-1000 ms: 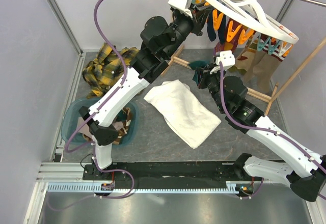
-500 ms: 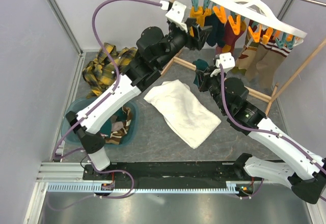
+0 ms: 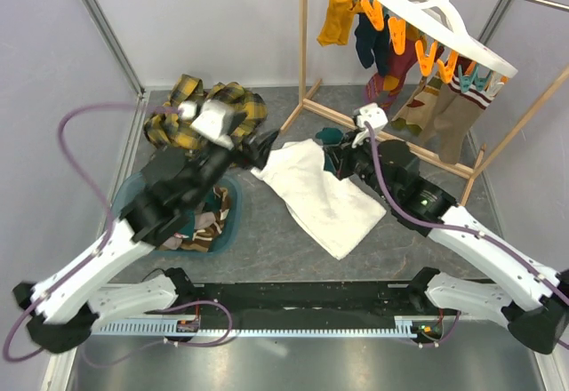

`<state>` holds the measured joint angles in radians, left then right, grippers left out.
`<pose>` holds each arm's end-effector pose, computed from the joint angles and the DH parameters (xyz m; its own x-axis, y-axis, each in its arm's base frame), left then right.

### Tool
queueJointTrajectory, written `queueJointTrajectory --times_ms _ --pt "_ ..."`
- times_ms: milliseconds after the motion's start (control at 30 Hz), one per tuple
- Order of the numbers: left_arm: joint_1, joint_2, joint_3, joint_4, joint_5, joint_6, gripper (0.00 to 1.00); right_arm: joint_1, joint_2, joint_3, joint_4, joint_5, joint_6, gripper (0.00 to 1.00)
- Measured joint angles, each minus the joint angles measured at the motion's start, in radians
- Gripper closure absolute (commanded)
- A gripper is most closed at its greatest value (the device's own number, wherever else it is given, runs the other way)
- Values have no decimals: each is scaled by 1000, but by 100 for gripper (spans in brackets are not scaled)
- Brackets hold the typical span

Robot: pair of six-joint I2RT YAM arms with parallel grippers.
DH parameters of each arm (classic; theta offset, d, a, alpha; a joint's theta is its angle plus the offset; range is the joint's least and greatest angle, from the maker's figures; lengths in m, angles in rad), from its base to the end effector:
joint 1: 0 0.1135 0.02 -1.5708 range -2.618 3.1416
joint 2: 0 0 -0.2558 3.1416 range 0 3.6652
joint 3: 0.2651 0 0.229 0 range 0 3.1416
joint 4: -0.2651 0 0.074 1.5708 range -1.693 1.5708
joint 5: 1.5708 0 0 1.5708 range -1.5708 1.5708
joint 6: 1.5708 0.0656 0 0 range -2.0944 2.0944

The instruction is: Remove the socks clipped to the hanger

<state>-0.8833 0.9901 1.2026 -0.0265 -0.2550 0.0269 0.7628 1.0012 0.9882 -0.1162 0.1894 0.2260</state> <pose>0.1512 -0.1581 0.4581 0.1332 -0.1212 -0.9837 0.5872 0.8092 -0.0202 0.1828 0.1576 0.3682 -0.2126 0.1012 -0.9719 -0.5089 0.8376 0.1986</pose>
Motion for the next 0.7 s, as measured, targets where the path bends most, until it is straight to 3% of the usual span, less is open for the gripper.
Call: queueJointTrajectory --times_ms 167,267,400,700 --pt "0 -366 -288 -72 -10 -24 11 65 166 26 23 -34 48 98" --pt "0 -542 -373 -143 -16 -28 11 151 307 103 28 -33 53 93" --pt "0 -671 -371 -213 -35 -29 11 239 483 239 70 -47 63 90" --pt "0 -765 -262 -296 -29 -39 10 307 887 615 207 -178 156 83"
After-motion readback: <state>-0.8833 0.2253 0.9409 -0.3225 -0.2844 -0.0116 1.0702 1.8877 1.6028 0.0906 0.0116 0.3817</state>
